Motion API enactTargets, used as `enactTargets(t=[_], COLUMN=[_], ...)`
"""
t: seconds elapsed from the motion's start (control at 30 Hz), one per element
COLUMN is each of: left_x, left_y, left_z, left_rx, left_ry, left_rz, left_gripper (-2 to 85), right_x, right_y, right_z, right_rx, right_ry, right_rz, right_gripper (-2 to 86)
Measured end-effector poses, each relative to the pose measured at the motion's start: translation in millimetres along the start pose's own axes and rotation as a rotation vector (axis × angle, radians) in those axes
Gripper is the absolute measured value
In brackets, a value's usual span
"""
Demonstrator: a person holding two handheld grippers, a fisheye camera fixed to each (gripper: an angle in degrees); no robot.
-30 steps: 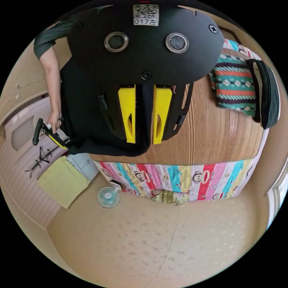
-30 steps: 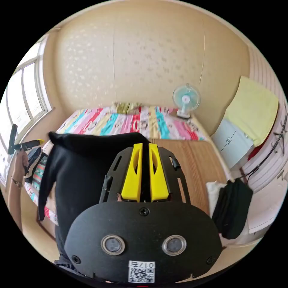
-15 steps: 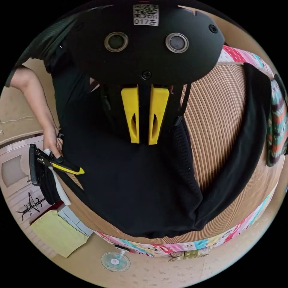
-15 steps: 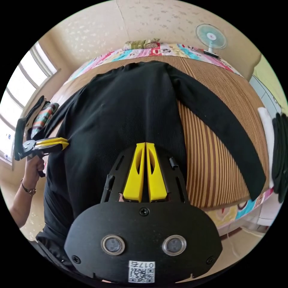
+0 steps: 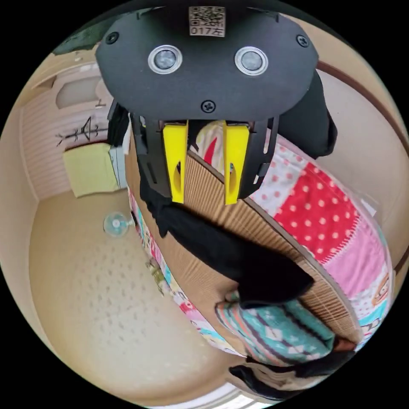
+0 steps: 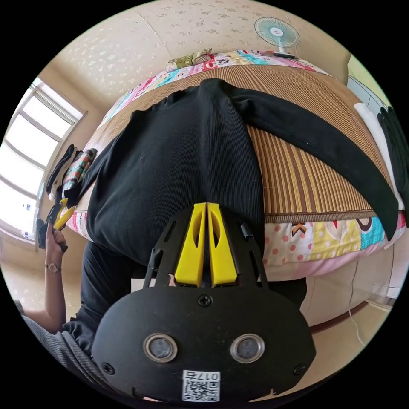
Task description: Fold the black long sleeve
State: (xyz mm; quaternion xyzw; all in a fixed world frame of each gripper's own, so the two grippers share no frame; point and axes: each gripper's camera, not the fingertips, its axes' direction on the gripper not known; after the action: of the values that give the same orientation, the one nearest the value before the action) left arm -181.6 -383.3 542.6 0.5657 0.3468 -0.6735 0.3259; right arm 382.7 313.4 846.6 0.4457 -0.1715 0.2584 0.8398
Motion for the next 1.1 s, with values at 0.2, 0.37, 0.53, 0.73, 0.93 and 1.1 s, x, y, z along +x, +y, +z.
enactTargets(t=[0.2,0.37,0.53,0.73,0.93,1.1], left_x=[-54.7,-75.6,-99.8,-111.6,-23.7,96.2], left_y=[-38.5,-49.6,-52.9,-48.3,-38.0,-47.5], left_z=[-65.0,-53.0,-27.3,-39.4,-86.5,-119.3], left_rx=[0.274,0.294,0.149,0.079,0.123,0.339], left_ry=[-0.210,-0.267,-0.160,-0.009,0.123,0.314], left_rz=[-0.132,0.013,0.168,0.238,0.469,0.543], left_gripper=[15.2,15.4,16.2,4.7,4.2,4.1], right_x=[26.2,40.1,54.8,61.5,64.2,61.0], right_y=[-6.0,-11.9,-19.8,-27.6,-33.4,-40.4], right_z=[-24.0,-41.3,-59.6,-77.7,-93.6,-105.0], right_rx=[0.034,0.046,0.037,0.024,0.014,-0.017], right_ry=[-0.046,-0.051,-0.069,-0.050,-0.027,0.011], right_rz=[0.028,0.041,0.033,0.016,0.026,0.010], right_gripper=[0.6,0.7,0.6,0.4,0.3,0.3])
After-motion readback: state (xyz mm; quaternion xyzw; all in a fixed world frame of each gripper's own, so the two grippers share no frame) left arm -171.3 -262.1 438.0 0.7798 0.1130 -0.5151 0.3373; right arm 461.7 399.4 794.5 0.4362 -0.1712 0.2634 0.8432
